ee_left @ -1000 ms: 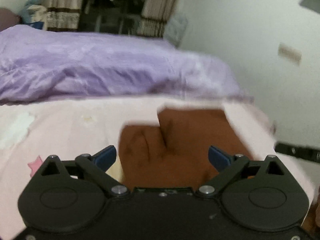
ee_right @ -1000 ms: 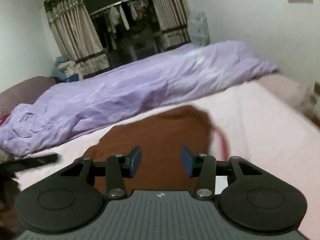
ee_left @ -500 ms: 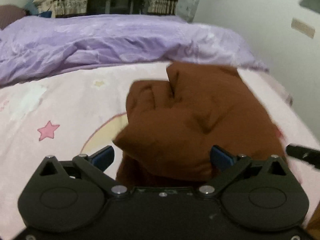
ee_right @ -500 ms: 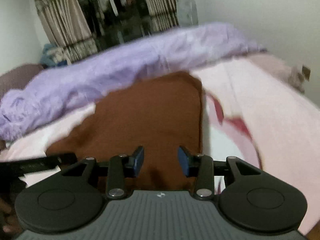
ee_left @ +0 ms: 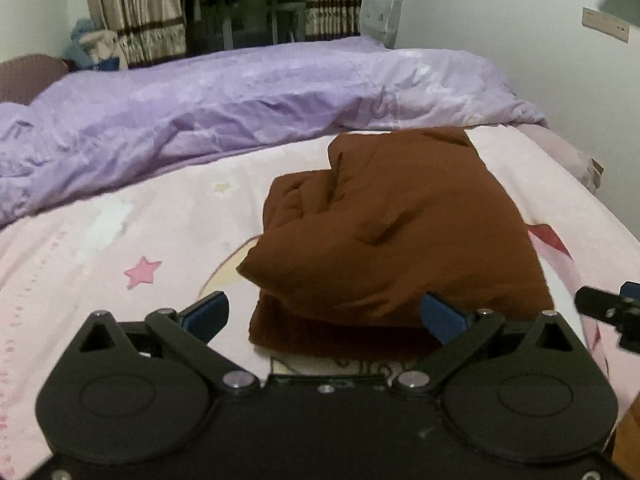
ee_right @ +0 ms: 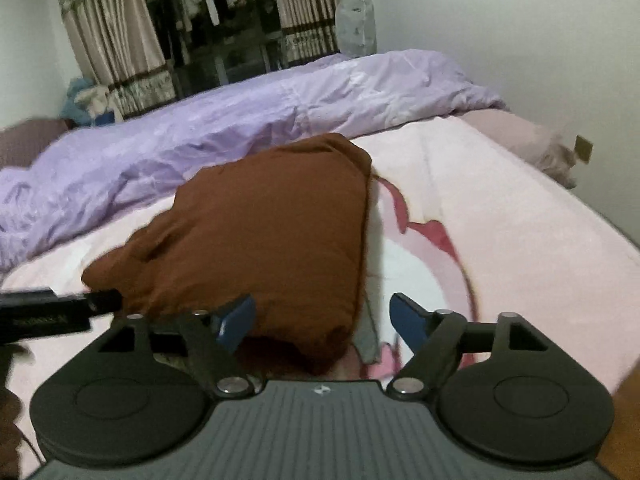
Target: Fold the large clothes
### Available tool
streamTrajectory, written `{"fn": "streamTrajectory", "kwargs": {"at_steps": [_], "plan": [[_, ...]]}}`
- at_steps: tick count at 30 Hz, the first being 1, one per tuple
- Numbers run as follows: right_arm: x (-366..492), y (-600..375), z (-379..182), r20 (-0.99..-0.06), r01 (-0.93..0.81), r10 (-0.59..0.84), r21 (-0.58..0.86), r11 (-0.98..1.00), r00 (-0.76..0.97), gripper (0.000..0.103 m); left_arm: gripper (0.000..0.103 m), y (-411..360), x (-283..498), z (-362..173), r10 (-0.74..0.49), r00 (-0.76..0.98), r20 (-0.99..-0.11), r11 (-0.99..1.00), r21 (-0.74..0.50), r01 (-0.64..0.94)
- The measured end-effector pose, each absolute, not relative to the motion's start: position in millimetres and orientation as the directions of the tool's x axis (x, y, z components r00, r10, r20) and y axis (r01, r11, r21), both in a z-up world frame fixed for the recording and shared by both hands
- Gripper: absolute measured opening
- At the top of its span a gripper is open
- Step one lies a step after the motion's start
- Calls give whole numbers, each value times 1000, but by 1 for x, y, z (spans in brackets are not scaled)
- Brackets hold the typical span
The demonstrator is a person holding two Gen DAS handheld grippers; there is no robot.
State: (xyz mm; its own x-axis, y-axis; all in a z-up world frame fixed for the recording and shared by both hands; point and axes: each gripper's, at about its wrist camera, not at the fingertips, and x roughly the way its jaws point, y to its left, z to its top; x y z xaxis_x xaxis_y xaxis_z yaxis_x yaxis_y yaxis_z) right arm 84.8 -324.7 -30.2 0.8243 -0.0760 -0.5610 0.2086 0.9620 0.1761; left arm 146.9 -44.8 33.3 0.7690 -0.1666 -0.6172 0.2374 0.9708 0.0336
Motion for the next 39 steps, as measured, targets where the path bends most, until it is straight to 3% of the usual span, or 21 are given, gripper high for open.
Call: {"fn": "streamTrajectory", "kwargs": {"at_steps": [11, 39], "plan": [[65, -299, -38, -636, 204, -122, 56, 977, 762, 91, 103, -65, 106, 25, -215, 743, -634, 950, 43, 311], [56, -300, -39, -637, 215, -130, 58, 975, 760, 91, 103, -67, 96, 23, -229, 737, -636, 944, 39, 327]]}}
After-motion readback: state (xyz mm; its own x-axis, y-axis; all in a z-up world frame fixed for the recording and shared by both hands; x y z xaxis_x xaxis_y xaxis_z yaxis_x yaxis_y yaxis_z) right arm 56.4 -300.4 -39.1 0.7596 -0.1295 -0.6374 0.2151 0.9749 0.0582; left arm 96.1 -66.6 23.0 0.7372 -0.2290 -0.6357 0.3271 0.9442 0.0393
